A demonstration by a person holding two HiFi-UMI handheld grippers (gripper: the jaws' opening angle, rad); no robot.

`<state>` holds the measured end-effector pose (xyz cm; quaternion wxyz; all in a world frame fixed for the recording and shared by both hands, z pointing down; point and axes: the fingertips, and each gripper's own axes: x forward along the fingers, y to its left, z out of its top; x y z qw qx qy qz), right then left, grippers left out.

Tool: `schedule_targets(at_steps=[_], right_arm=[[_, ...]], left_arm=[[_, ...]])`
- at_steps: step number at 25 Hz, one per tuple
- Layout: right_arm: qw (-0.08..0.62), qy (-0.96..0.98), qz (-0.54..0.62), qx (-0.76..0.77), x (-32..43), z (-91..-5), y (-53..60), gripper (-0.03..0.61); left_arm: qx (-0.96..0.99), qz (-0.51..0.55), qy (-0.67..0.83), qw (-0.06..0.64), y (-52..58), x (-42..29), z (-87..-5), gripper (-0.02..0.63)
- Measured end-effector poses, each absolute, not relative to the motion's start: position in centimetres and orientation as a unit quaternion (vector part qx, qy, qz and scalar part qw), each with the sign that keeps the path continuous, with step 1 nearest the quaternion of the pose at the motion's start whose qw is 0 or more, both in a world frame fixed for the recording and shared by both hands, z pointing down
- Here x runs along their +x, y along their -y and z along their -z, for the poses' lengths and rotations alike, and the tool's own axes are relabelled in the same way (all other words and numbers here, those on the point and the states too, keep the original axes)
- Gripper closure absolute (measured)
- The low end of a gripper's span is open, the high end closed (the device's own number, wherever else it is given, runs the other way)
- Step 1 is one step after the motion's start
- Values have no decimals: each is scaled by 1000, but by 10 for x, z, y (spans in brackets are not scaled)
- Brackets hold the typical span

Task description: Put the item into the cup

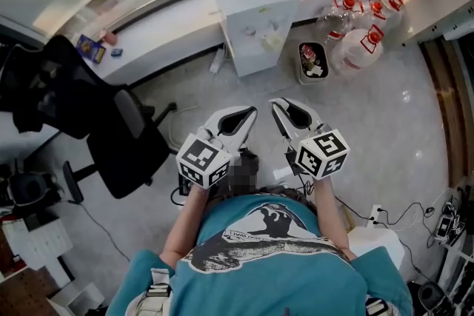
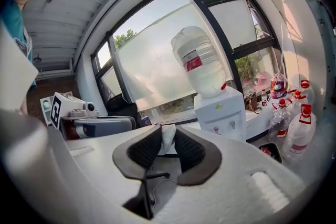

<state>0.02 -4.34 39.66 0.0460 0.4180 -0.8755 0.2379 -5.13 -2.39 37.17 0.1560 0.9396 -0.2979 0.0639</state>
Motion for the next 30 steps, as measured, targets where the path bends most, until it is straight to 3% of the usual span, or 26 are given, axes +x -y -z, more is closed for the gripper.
schedule_targets(at_steps=[30], right_arm=[[81, 867, -266, 414, -36, -425, 89, 499]], left_arm=[[932, -61, 297, 199, 63, -86, -399, 607]])
